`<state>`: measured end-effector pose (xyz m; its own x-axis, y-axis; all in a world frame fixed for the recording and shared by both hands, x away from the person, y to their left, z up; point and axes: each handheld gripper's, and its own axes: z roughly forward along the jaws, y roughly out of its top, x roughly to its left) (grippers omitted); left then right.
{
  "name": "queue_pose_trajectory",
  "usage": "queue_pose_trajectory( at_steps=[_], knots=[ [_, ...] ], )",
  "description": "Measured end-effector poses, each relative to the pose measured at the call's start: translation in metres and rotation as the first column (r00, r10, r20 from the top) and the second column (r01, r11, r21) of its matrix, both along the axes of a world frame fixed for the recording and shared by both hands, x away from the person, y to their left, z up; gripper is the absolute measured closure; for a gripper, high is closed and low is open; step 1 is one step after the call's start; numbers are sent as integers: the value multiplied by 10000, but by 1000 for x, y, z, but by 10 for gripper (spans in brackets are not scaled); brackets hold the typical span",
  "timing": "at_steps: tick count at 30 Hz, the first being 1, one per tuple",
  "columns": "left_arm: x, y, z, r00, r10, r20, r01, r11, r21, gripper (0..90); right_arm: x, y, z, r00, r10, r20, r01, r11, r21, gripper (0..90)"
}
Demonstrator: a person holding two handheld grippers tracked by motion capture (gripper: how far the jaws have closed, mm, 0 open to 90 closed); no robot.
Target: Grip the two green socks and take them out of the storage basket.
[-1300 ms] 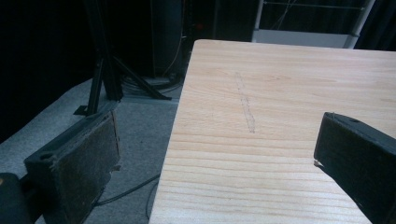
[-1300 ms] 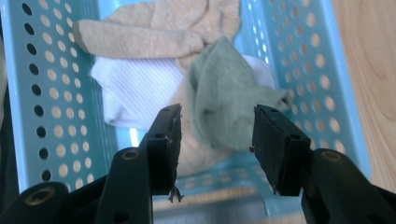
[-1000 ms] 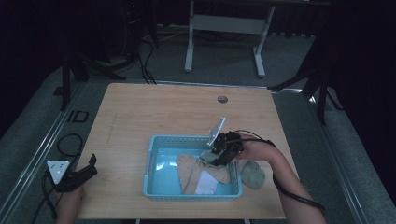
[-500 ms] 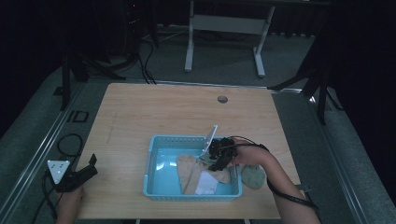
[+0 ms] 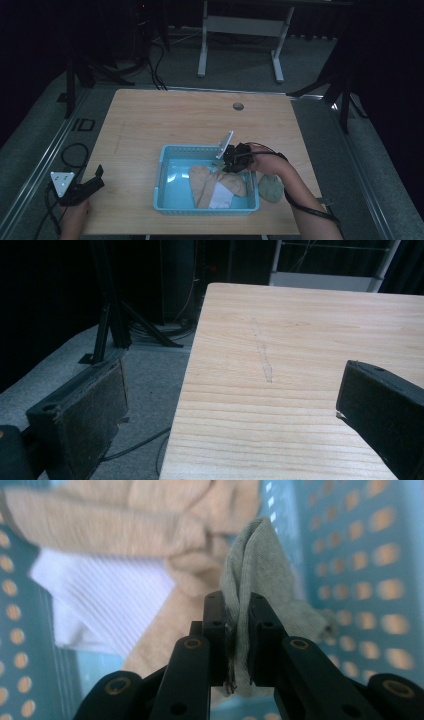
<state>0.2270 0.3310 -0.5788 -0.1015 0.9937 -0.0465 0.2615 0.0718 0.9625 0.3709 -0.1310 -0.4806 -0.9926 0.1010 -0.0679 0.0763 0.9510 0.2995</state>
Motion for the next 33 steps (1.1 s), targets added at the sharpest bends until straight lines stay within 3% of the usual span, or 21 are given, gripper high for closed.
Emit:
queue_pose_trajectory(
  at_steps=[8, 19, 33],
  knots=[
    [0, 0, 0, 10000, 8, -49, -8, 10000, 8, 4, -8, -1, 37, 9990, 347, 272, -362, 9978, 554, 816],
    [1, 0, 0, 10000, 7, -38, -7, 10000, 9, 4, -16, -7, 91, 9952, 562, 798, -683, 9850, 1582, 815],
    [1, 0, 0, 10000, 24, -56, -24, 10000, 21, 4, -16, -36, 110, 9929, 53, 1184, -260, 9843, 1745, 816]
  ],
)
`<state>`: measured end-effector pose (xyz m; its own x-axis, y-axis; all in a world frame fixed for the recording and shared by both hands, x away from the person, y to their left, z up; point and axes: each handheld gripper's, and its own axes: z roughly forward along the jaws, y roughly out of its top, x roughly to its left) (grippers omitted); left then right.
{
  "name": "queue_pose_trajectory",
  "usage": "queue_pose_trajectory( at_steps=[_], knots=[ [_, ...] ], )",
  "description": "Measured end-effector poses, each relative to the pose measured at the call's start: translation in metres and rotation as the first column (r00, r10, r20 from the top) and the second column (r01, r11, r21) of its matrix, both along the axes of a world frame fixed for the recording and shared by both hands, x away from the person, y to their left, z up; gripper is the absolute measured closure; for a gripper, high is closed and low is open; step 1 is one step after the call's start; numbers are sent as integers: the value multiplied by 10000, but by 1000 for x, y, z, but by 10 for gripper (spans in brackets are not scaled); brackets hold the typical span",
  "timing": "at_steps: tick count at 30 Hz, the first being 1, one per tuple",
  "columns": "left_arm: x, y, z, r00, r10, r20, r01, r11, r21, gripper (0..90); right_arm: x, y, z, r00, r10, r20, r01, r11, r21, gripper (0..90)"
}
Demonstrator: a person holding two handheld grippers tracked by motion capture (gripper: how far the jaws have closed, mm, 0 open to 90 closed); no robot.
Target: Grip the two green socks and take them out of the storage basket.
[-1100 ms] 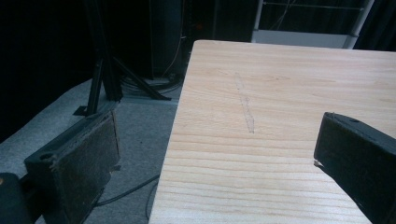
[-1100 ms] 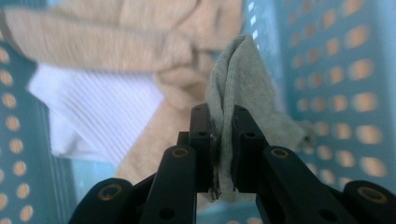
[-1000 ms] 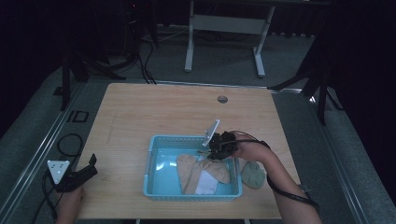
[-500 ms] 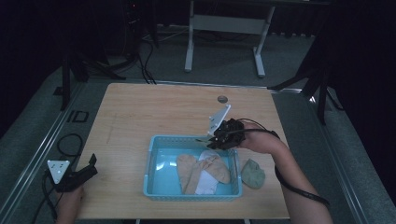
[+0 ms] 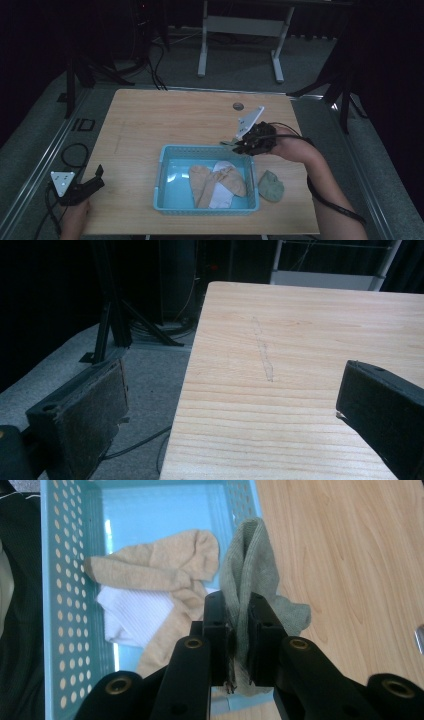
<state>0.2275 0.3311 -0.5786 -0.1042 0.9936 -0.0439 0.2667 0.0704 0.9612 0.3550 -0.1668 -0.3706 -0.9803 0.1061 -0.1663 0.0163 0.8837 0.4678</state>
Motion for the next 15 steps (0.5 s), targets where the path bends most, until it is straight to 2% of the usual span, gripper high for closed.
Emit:
queue_pose_trajectory(
  at_steps=[9, 15],
  knots=[
    [0, -1, 0, 10000, 21, 1, -21, 10000, -5, 4, 2, -35, 4, 9972, -737, 126, 737, 9973, 80, 816],
    [0, -1, 0, 10000, 18, -31, -18, 10000, 1, 4, 4, -64, 4, 9905, -1370, 114, 1367, 9903, 236, 816]
  ],
)
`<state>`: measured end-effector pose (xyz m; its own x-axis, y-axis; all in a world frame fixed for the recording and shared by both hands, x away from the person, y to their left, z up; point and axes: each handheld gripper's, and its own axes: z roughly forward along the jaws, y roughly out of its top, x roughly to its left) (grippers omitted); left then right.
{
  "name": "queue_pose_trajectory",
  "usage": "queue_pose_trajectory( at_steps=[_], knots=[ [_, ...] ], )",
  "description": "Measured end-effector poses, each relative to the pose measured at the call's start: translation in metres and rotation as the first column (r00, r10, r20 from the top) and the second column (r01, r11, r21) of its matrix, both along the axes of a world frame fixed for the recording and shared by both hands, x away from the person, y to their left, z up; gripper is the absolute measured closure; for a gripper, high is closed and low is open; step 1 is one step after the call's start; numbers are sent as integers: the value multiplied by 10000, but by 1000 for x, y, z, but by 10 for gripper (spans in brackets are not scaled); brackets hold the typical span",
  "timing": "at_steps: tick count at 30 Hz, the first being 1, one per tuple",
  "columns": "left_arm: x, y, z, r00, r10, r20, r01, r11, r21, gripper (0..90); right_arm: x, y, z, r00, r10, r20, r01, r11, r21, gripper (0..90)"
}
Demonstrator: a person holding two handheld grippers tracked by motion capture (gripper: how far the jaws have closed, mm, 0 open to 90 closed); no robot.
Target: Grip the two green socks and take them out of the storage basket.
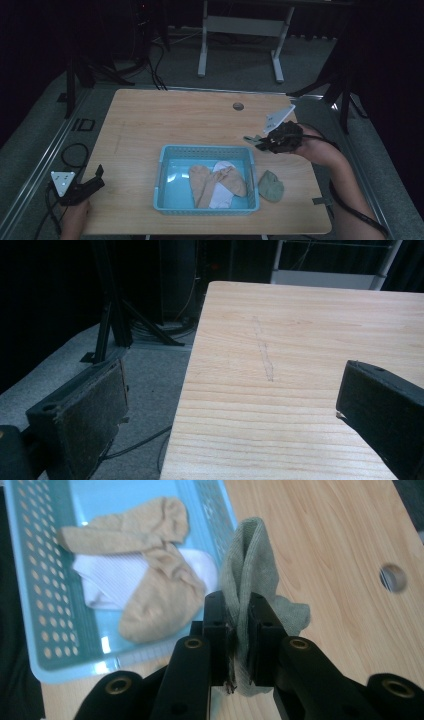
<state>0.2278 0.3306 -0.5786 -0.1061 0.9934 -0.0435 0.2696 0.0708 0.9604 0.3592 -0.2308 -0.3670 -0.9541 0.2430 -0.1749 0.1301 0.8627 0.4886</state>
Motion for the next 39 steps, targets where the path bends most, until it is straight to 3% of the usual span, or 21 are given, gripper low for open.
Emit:
queue_pose_trajectory(
  at_steps=[7, 15, 27, 34, 39],
  knots=[
    [0, 0, 0, 10000, -1, -52, 1, 10000, 11, 4, 2, -33, -8, 9971, -733, -206, 730, 9973, -125, 816],
    [0, 0, 0, 10000, -13, -69, 14, 10000, 26, 4, 9, -53, -28, 9914, -1255, -381, 1253, 9921, -82, 815],
    [0, 0, 0, 10000, -34, -50, 35, 10000, 37, 4, 36, -58, -83, 9834, -1744, -503, 1723, 9841, -431, 815],
    [0, 0, 0, 10000, -63, -34, 63, 10000, 33, 4, 50, -59, -120, 9721, -2255, -652, 2229, 9738, -445, 814],
    [0, 0, 0, 10000, -69, -34, 69, 10000, 51, 4, 50, -59, -143, 9664, -2333, -1083, 2308, 9724, -347, 813]
  ],
)
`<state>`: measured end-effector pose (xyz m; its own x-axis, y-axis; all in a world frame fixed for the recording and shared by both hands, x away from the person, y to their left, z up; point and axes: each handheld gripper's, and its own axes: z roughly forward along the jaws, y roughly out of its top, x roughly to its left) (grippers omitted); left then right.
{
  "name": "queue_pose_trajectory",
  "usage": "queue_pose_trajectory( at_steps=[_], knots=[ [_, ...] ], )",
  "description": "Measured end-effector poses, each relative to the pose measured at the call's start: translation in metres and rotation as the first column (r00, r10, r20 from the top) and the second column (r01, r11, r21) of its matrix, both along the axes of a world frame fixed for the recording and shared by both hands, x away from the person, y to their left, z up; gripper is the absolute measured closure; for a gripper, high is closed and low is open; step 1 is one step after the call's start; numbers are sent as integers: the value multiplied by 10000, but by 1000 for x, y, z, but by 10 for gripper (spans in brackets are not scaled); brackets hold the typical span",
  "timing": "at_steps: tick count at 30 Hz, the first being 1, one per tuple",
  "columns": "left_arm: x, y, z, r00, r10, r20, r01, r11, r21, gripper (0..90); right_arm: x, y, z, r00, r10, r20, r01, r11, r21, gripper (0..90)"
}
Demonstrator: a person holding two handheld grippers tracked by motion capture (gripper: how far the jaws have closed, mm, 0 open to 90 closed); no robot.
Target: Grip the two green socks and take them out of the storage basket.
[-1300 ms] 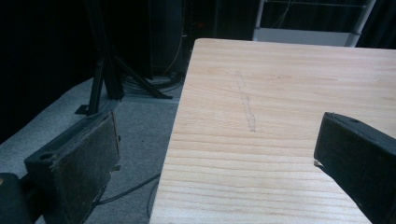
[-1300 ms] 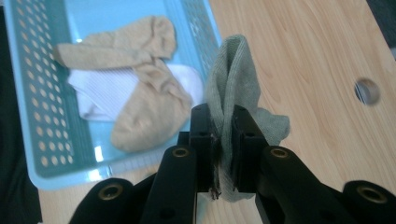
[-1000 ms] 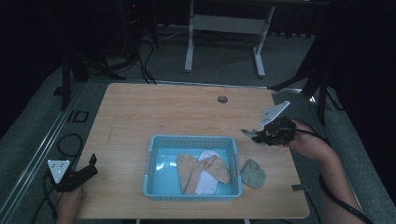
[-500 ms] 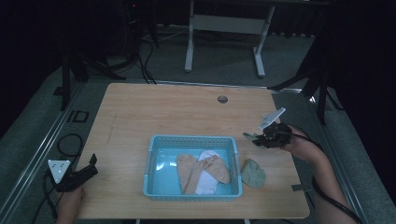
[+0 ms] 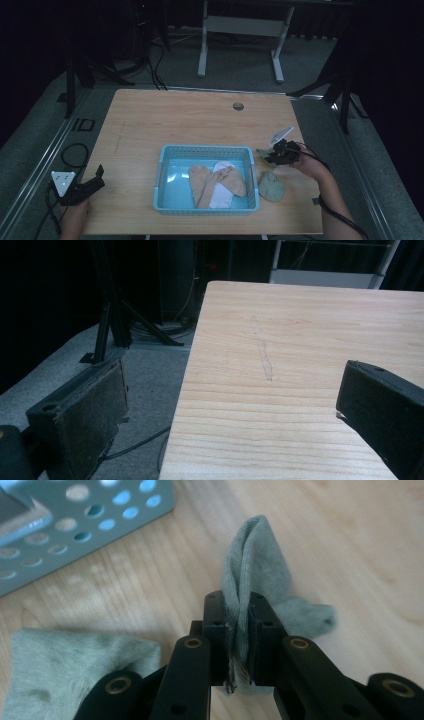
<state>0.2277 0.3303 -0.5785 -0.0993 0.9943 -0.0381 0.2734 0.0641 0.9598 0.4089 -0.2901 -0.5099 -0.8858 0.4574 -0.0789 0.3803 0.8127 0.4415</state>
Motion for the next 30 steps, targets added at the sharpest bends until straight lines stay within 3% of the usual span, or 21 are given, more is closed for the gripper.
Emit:
queue_pose_trajectory(
  at_steps=[4, 8, 12, 16, 21, 30],
  knots=[
    [0, 0, 0, 10000, 5, -16, -5, 10000, 23, 4, -4, 1, -15, 9995, -55, -304, 58, 9999, 109, 812],
    [0, 0, 0, 10000, 11, -12, -11, 10000, 12, 4, -7, 2, -19, 9991, -65, -409, 74, 9997, 216, 797],
    [0, 0, 0, 10000, 9, -10, -9, 10000, 8, 4, -10, 4, -12, 9993, 132, -341, -129, 9999, 101, 714],
    [0, 0, 0, 10000, -1, -15, 1, 10000, 17, 4, -14, 1, 2, 9997, 105, -209, -95, 9988, 489, 601],
    [0, 0, 0, 10000, 8, -8, -8, 10000, 6, 4, -17, -5, 13, 9997, -217, 113, 207, 9967, 791, 469],
    [0, 0, 0, 10000, 9, -12, -9, 10000, -3, 4, -21, -24, 20, 9915, -1095, 709, 989, 9855, 1378, 374]
  ],
)
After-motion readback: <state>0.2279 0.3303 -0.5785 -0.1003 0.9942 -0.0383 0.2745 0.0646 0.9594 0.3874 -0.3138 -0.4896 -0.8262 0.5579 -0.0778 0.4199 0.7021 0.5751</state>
